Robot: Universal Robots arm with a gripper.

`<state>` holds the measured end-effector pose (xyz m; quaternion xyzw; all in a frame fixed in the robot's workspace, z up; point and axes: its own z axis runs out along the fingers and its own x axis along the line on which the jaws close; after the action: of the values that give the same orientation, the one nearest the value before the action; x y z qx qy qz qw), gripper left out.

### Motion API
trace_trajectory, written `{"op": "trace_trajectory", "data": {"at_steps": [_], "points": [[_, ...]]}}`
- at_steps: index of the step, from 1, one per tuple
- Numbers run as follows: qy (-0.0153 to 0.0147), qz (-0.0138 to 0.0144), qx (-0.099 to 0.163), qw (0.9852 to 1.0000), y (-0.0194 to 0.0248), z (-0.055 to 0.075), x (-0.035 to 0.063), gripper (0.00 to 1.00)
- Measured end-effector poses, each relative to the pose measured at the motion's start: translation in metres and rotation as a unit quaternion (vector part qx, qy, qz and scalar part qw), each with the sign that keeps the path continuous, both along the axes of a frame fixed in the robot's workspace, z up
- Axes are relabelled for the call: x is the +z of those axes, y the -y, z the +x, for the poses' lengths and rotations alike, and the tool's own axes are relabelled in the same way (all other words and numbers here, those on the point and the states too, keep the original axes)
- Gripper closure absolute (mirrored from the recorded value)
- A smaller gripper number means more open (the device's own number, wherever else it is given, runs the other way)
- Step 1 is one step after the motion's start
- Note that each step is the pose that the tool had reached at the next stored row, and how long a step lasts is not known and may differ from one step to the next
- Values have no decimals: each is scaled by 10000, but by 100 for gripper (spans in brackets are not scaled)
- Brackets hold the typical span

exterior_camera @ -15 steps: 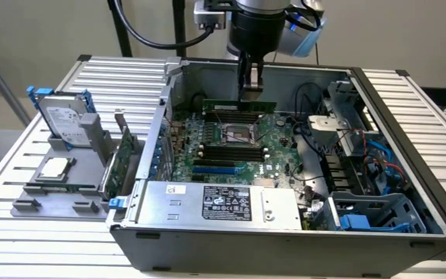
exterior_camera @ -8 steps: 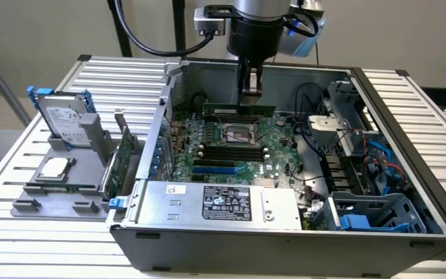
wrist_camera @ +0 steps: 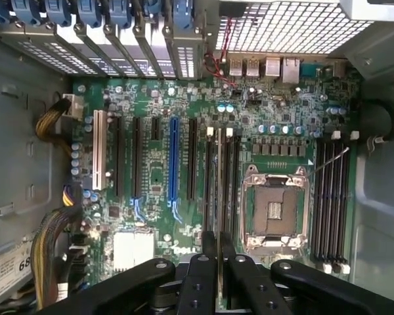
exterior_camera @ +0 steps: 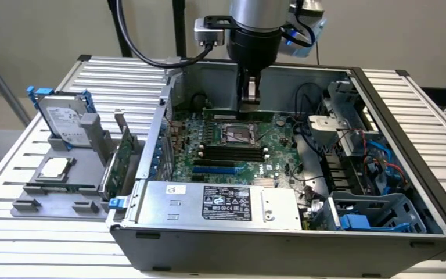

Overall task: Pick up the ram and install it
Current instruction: 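Insert the ram into the slot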

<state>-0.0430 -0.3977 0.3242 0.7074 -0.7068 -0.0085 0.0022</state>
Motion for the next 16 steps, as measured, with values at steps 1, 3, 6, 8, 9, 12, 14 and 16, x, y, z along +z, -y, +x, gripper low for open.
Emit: {"op": "trace_trajectory", "data": {"at_steps": [1, 3, 6, 8, 9, 12, 14, 16], "points": [[0, 0, -4, 10000, 0, 1, -18, 100], [0, 0, -24, 10000, 0, 8, -54, 100], [0, 0, -89, 10000, 0, 22, -109, 100], [0, 0, -111, 9999, 0, 23, -145, 100], [0, 0, -117, 9999, 0, 23, -164, 100], [0, -9, -133, 9999, 0, 24, -216, 100], [0, -17, -137, 9999, 0, 25, -249, 100], [0, -27, -142, 9999, -1, 24, -280, 100]]}}
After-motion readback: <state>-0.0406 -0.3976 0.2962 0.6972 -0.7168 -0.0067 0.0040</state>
